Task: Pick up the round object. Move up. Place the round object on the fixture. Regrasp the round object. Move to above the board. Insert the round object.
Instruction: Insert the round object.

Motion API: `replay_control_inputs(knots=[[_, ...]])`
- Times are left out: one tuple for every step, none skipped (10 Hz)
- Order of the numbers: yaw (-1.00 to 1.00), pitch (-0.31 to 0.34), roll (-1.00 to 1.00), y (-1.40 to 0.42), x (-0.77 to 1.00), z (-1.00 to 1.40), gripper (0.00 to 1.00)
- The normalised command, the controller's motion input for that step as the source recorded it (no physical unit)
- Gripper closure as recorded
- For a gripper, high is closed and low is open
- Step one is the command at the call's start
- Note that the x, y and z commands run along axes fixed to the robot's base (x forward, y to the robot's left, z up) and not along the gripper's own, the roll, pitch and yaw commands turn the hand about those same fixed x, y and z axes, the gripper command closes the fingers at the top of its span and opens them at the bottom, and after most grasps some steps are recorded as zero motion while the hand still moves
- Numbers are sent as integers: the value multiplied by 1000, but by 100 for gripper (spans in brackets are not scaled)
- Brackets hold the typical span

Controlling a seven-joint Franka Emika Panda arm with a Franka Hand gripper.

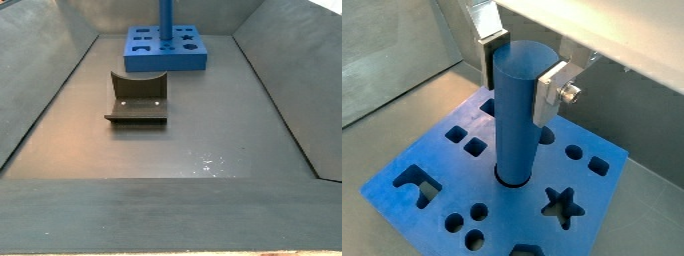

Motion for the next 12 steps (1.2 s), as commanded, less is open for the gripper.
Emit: replay_control_inputs(knots=[[0,1,133,46,0,-149,100],[0,14,170,63,0,-143,100],[0,17,169,46,0,-129,100],[0,29,180,46,0,-86,100],[0,0,176,0,0,-229,100],[0,-34,159,-51,0,-654,100],[0,-36,136,-49,40,-754,100],[0,-1,87,-6,97,-726,100],[0,0,19,0,117,-651,100],[0,0,0,0,86,-520,100],[0,0,0,0,0,-189,100],[0,0,0,0,0,0,100]])
